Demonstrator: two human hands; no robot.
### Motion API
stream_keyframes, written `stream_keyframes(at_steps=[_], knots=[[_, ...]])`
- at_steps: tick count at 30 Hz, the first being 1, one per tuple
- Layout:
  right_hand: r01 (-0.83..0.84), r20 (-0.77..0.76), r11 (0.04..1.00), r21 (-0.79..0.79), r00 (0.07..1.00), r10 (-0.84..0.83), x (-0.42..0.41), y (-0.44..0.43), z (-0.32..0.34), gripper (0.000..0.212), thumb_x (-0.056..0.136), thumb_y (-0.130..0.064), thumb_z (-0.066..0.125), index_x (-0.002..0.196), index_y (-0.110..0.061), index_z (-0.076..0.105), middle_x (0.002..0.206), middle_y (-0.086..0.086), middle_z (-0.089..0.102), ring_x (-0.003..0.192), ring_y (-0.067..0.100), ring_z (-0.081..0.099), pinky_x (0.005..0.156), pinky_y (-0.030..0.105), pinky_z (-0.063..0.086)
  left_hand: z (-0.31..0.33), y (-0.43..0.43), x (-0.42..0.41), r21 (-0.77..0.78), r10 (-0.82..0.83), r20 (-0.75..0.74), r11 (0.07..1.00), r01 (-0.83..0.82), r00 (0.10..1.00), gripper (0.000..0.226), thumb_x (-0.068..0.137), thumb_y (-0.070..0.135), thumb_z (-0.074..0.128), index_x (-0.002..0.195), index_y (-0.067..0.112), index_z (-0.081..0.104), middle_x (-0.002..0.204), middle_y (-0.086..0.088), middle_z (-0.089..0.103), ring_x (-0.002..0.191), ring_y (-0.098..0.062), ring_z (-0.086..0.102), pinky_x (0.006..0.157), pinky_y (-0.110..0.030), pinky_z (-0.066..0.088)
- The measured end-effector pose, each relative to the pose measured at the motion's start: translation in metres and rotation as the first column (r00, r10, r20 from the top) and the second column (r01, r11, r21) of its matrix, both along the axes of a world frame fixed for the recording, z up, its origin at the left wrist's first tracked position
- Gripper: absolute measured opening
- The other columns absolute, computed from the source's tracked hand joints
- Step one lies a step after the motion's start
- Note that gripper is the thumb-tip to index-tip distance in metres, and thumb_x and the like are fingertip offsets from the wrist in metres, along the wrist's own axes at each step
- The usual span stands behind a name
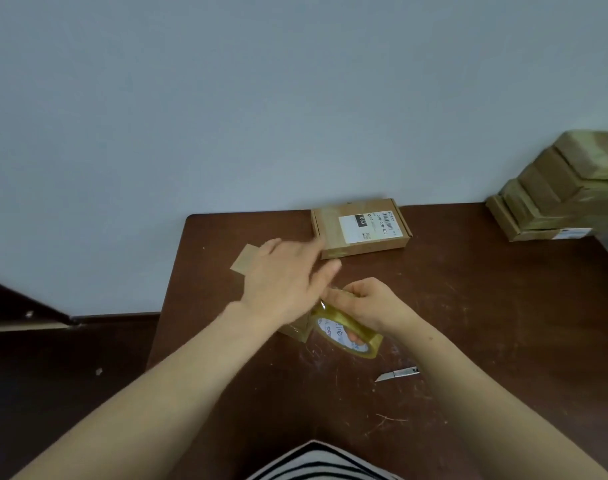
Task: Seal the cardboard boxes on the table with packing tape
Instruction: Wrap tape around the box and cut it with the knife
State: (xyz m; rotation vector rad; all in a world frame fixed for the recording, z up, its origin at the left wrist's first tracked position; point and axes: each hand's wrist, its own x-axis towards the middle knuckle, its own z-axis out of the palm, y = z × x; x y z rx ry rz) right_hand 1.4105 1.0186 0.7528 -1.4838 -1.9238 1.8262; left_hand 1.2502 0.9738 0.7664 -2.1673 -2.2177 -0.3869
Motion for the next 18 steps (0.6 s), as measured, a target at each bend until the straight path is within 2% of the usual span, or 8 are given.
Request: stream_keyframes(at_steps=[2, 3, 6, 9, 12, 14, 16, 18], knots=[[0.008, 0.001, 1.000, 0.010, 1.000, -0.008, -0.001, -0.001, -0.002, 0.048, 0.084, -0.051, 0.064, 0.062, -0.008, 0.056, 0.044, 0.006, 0.058, 0.035, 0.014, 0.053, 0.040, 0.019, 0.045, -0.006, 0.002, 0.009, -0.066, 0.002, -0.156, 0.998, -0.012, 0.988, 0.059, 0.098, 0.051, 0.015, 0.095, 0.025, 0.068, 0.092, 0.005, 0.067, 0.094, -0.019, 0.059, 0.088, -0.034, 0.033], [0.014, 0.006, 1.000, 0.021, 1.000, -0.014, -0.001, 0.000, -0.002, 0.049, 0.085, -0.051, 0.063, 0.062, -0.008, 0.057, 0.043, 0.006, 0.058, 0.034, 0.014, 0.053, 0.041, 0.019, 0.045, -0.005, 0.007, 0.006, -0.092, -0.016, -0.166, 0.996, 0.001, 0.986, 0.059, 0.098, 0.051, 0.015, 0.088, 0.025, 0.067, 0.091, 0.006, 0.066, 0.093, -0.019, 0.058, 0.085, -0.034, 0.032], [0.016, 0.001, 1.000, 0.009, 1.000, -0.016, 0.001, 0.003, 0.000, 0.048, 0.088, -0.048, 0.062, 0.065, -0.005, 0.058, 0.044, 0.007, 0.057, 0.034, 0.015, 0.051, 0.040, 0.021, 0.045, -0.006, 0.008, -0.003, -0.050, -0.109, -0.052, 0.993, 0.106, 0.993, 0.059, 0.092, 0.059, 0.019, 0.084, 0.025, 0.066, 0.088, 0.009, 0.065, 0.091, -0.015, 0.059, 0.090, -0.032, 0.033], [0.001, -0.007, 1.000, 0.020, 1.000, -0.001, 0.000, 0.001, -0.001, 0.051, 0.085, -0.050, 0.064, 0.066, -0.003, 0.057, 0.047, 0.008, 0.056, 0.035, 0.014, 0.050, 0.042, 0.022, 0.044, -0.009, 0.000, -0.001, 0.012, -0.167, -0.080, 0.986, 0.168, 0.983, 0.051, 0.094, 0.044, 0.027, 0.075, 0.018, 0.067, 0.076, 0.005, 0.065, 0.079, -0.020, 0.061, 0.087, -0.033, 0.037], [0.022, -0.038, 1.000, 0.006, 0.999, -0.022, 0.000, -0.002, 0.001, 0.050, 0.086, -0.049, 0.064, 0.063, -0.004, 0.058, 0.045, 0.007, 0.057, 0.034, 0.013, 0.052, 0.039, 0.020, 0.044, -0.008, 0.000, -0.001, 0.018, -0.154, -0.103, 0.987, 0.157, 0.983, 0.040, 0.098, 0.039, 0.037, 0.087, 0.017, 0.070, 0.090, 0.003, 0.067, 0.095, -0.020, 0.060, 0.102, -0.033, 0.028], [0.037, -0.041, 0.999, -0.013, 0.998, -0.037, 0.003, -0.005, 0.004, 0.049, 0.089, -0.048, 0.060, 0.070, -0.003, 0.062, 0.051, 0.008, 0.062, 0.040, 0.015, 0.056, 0.041, 0.019, 0.046, -0.008, -0.009, 0.001, 0.107, -0.009, -0.131, 0.994, 0.023, 0.991, 0.047, 0.094, 0.052, 0.037, 0.105, 0.019, 0.070, 0.111, -0.001, 0.064, 0.112, -0.023, 0.054, 0.113, -0.040, 0.015], [0.093, -0.073, 0.993, -0.070, 0.993, -0.098, 0.004, -0.011, 0.003, 0.041, 0.093, -0.037, 0.049, 0.076, -0.003, 0.064, 0.058, 0.009, 0.064, 0.048, 0.018, 0.059, 0.046, 0.020, 0.048, -0.010, -0.022, 0.007, 0.108, 0.217, -0.079, 0.972, -0.208, 0.973, 0.068, 0.085, 0.071, 0.026, 0.124, 0.028, 0.060, 0.134, -0.004, 0.050, 0.128, -0.027, 0.037, 0.107, -0.045, 0.010], [0.181, -0.125, 0.969, -0.171, 0.971, -0.203, 0.003, -0.021, -0.002, 0.031, 0.091, -0.026, 0.045, 0.073, -0.007, 0.061, 0.057, 0.006, 0.063, 0.048, 0.017, 0.057, 0.052, 0.023, 0.047, -0.013, -0.027, 0.007, -0.028, 0.244, 0.021, 0.970, -0.243, 0.970, 0.076, 0.077, 0.075, 0.025, 0.137, 0.034, 0.046, 0.149, 0.000, 0.033, 0.137, -0.023, 0.015, 0.104, -0.045, 0.011]])
